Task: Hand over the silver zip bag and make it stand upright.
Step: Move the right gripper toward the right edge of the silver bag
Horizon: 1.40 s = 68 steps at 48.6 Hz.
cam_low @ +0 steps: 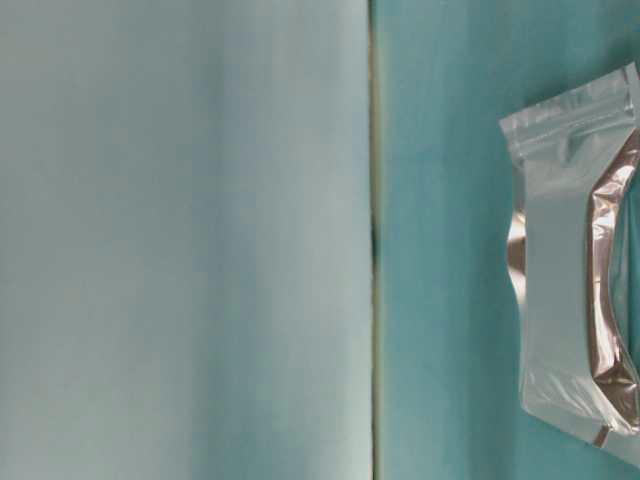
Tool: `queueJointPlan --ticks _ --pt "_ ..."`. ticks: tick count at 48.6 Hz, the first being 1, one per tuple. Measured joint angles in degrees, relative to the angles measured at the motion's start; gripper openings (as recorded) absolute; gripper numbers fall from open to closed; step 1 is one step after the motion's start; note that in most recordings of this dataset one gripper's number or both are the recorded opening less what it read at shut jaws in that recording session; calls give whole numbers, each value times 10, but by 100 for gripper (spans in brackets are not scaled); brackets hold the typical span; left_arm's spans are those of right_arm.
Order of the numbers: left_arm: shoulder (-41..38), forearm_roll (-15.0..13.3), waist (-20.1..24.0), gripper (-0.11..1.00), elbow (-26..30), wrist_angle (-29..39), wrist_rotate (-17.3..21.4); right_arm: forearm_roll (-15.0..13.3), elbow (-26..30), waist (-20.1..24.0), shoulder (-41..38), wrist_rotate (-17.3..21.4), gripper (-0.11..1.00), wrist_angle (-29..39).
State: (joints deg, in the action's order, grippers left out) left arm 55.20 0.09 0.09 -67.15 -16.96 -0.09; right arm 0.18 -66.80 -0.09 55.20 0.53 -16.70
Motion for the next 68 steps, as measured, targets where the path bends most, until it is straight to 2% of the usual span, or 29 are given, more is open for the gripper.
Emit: queueJointPlan --ticks 3,7,11,17,25,29,41,48,55,60,68 --pt "-4 2 0 8 2 4 -1 4 0 0 -1 0 5 1" --pt "-22 3 0 0 10 16 -1 40 5 0 -4 16 0 11" --pt "-33 4 0 -1 23 25 6 69 13 0 -9 36 0 33" --pt "-47 4 0 -1 40 47 8 98 26 0 -24 75 0 75" --pt "-73 4 0 -1 56 78 3 181 49 0 -63 188 0 120" --pt "-85 4 0 -1 67 88 6 207 54 0 -85 242 0 134" --pt "-100 4 0 -1 73 99 4 223 63 -8 -162 342 0 145" --pt "-99 4 0 -1 73 111 -3 229 63 -17 -204 419 0 127" --pt "-99 4 -1 -1 73 127 -1 229 62 -16 -229 443 1 100" --pt "-99 4 0 -1 73 129 0 229 57 -15 -251 445 18 96" --pt "-99 4 0 -1 73 130 1 233 57 -12 -293 455 67 95"
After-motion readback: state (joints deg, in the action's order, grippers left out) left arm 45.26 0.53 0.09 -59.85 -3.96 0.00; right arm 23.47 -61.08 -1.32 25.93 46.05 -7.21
